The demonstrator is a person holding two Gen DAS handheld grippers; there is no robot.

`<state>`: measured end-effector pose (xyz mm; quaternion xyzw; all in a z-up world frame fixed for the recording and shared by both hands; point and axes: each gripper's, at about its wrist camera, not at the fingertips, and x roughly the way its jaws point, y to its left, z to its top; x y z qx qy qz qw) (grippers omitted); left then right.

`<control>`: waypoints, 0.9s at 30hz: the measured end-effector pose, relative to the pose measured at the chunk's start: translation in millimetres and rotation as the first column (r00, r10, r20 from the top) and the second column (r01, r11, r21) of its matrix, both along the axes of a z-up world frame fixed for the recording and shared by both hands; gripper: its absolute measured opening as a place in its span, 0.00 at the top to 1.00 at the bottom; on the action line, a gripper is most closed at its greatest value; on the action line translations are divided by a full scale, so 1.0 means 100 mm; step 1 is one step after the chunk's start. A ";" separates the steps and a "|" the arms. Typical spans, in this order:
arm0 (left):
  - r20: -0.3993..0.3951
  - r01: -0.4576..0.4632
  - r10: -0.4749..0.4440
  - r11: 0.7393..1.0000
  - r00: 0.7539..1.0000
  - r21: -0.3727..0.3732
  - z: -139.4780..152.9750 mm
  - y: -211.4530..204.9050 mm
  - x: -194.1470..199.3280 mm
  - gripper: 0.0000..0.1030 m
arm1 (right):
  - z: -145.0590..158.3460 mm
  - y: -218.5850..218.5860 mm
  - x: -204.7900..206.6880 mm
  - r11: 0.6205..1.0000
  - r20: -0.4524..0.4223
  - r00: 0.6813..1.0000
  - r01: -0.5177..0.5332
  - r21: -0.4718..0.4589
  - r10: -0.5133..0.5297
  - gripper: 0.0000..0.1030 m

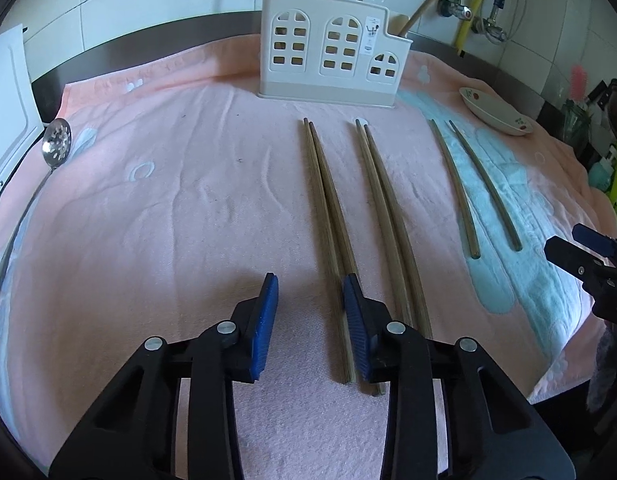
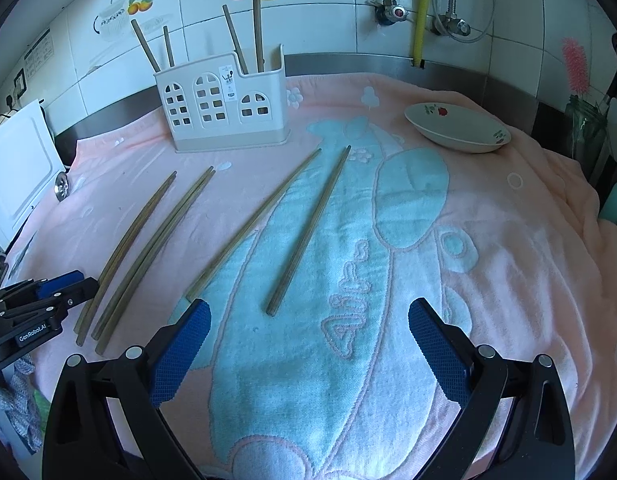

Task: Organize utensils
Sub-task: 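Move both tools back over the chopsticks lying on the towel, then close the left tool on a chopstick while the right tool approaches another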

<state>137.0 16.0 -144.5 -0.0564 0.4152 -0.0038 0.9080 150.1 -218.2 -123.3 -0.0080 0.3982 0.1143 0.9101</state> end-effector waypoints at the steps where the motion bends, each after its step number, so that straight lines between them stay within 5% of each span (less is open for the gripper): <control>1: -0.006 0.003 -0.003 1.000 1.000 0.009 -0.01 -0.02 0.01 0.68 | 0.00 0.00 0.00 1.000 0.000 1.000 0.002 -0.001 -0.002 0.07; 6: -0.010 0.004 -0.004 0.998 1.000 0.064 -0.02 -0.09 0.02 0.71 | 0.00 0.02 -0.01 1.000 0.000 1.000 -0.004 -0.002 0.004 0.07; 13: -0.003 -0.037 0.037 0.994 0.999 0.107 -0.01 -0.02 0.04 0.88 | -0.04 0.04 0.00 1.000 -0.009 1.000 -0.007 0.001 0.007 0.07; 22: 0.015 -0.044 0.043 0.994 0.999 0.100 -0.02 0.07 0.02 0.91 | -0.03 0.05 0.03 1.000 -0.006 1.000 0.008 0.025 -0.008 0.09; 25: 0.019 -0.035 0.034 0.996 0.999 0.076 -0.03 0.09 0.02 0.91 | -0.04 0.09 0.06 1.000 -0.012 1.000 0.002 0.026 -0.001 0.25; 27: 0.020 -0.032 0.030 0.998 0.999 0.063 -0.03 0.11 0.01 0.91 | -0.05 0.10 0.10 0.999 -0.026 1.000 0.003 0.040 -0.002 0.27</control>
